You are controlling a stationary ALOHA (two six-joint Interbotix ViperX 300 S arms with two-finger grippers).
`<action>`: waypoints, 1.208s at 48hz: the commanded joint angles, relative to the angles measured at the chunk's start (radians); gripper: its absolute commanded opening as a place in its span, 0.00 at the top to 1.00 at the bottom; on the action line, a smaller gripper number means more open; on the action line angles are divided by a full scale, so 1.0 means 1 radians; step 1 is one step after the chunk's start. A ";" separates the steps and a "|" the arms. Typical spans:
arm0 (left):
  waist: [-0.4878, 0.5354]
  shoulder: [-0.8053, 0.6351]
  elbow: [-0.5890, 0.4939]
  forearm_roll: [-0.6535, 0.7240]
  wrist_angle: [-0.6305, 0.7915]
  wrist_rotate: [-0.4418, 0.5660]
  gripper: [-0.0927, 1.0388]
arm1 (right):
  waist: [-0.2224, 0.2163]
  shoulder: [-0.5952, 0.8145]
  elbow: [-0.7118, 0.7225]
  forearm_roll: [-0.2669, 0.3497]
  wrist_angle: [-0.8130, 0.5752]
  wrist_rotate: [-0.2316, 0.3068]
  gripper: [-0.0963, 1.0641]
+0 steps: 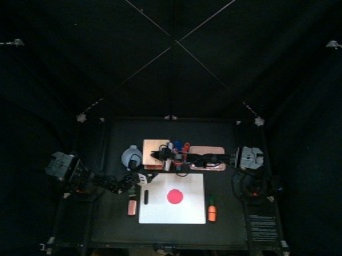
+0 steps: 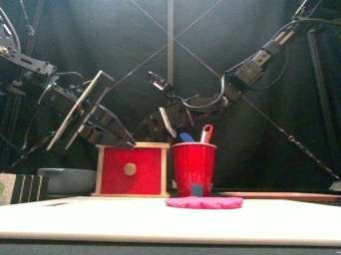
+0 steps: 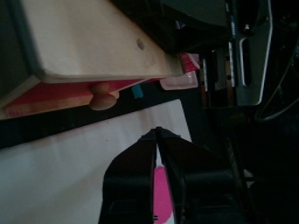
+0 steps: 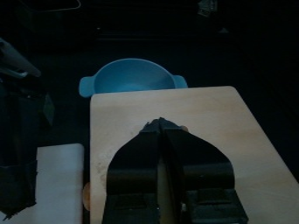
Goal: Get the cutter from the drawer then cut the dough then place the extra dough in the bowl
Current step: Open the drawer
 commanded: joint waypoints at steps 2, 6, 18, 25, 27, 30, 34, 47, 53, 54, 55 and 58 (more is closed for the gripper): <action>0.003 0.000 -0.005 -0.023 -0.002 -0.031 0.30 | 0.003 -0.017 -0.017 0.000 0.008 0.002 0.90; 0.006 0.014 -0.009 -0.044 -0.002 -0.034 0.21 | 0.003 -0.017 -0.017 0.000 0.011 0.002 0.90; 0.043 0.046 -0.014 -0.077 0.003 -0.037 0.16 | 0.009 -0.017 -0.023 0.000 0.018 0.002 0.90; 0.089 0.054 -0.014 -0.083 0.005 -0.034 0.16 | 0.012 -0.015 -0.028 0.000 0.021 0.002 0.90; 0.103 0.054 -0.014 -0.083 0.005 -0.029 0.16 | 0.012 -0.014 -0.031 0.000 0.021 0.002 0.90; 0.123 0.055 -0.015 -0.081 0.005 -0.029 0.16 | 0.012 -0.008 -0.035 0.000 0.021 0.002 0.90; 0.143 0.055 -0.017 -0.069 0.006 -0.026 0.16 | 0.012 -0.005 -0.040 0.000 0.023 0.002 0.90; 0.175 0.080 -0.041 -0.028 0.038 -0.025 0.16 | 0.014 0.003 -0.048 0.000 0.052 0.000 0.90; 0.183 0.103 -0.064 -0.012 0.044 -0.025 0.16 | 0.014 0.008 -0.048 0.000 0.055 0.002 0.90; 0.183 0.106 -0.069 -0.009 0.046 -0.025 0.16 | 0.014 0.008 -0.048 0.000 0.055 0.002 0.90; 0.183 0.109 -0.071 -0.008 0.049 -0.025 0.16 | 0.014 0.008 -0.048 0.000 0.057 0.002 0.90; 0.187 0.115 -0.074 -0.008 0.057 -0.025 0.16 | 0.014 0.011 -0.048 0.000 0.058 0.002 0.90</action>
